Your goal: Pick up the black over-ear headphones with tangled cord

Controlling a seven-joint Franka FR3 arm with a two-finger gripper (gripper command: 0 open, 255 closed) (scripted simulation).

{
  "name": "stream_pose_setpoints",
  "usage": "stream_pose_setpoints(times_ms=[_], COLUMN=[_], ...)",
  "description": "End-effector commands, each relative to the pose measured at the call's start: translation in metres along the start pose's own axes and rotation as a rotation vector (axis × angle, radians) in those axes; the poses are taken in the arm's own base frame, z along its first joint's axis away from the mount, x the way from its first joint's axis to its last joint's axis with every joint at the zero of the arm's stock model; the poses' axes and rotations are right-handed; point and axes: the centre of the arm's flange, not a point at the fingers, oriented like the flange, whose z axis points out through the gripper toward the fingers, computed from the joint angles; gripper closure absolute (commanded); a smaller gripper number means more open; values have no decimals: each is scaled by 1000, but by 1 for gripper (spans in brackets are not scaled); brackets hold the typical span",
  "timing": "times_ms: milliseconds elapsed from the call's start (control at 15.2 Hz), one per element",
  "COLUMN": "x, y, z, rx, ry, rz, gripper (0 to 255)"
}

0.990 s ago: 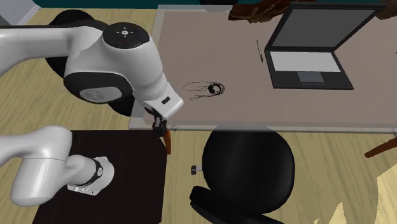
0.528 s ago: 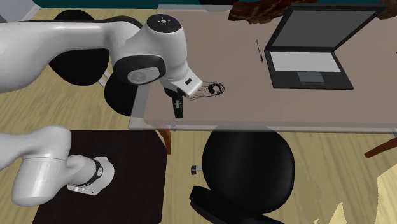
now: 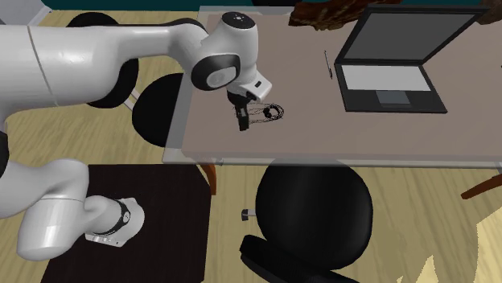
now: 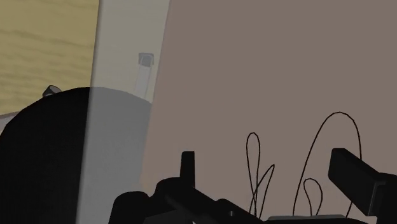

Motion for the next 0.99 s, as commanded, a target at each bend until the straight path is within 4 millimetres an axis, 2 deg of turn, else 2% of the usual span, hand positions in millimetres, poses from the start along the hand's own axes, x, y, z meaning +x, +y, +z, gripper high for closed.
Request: stream_pose_setpoints(times_ms=[0,396,528,594,924], x=[8,10,10,10,9], y=[-7,-7,-7,-7,-7], z=[11,43,46,46,46], rx=[-1,-1,-1,-1,-1], ry=[-2,-2,-2,-2,-2], rz=[-8,-8,-8,-8,-8], gripper=[0,0,0,255,255])
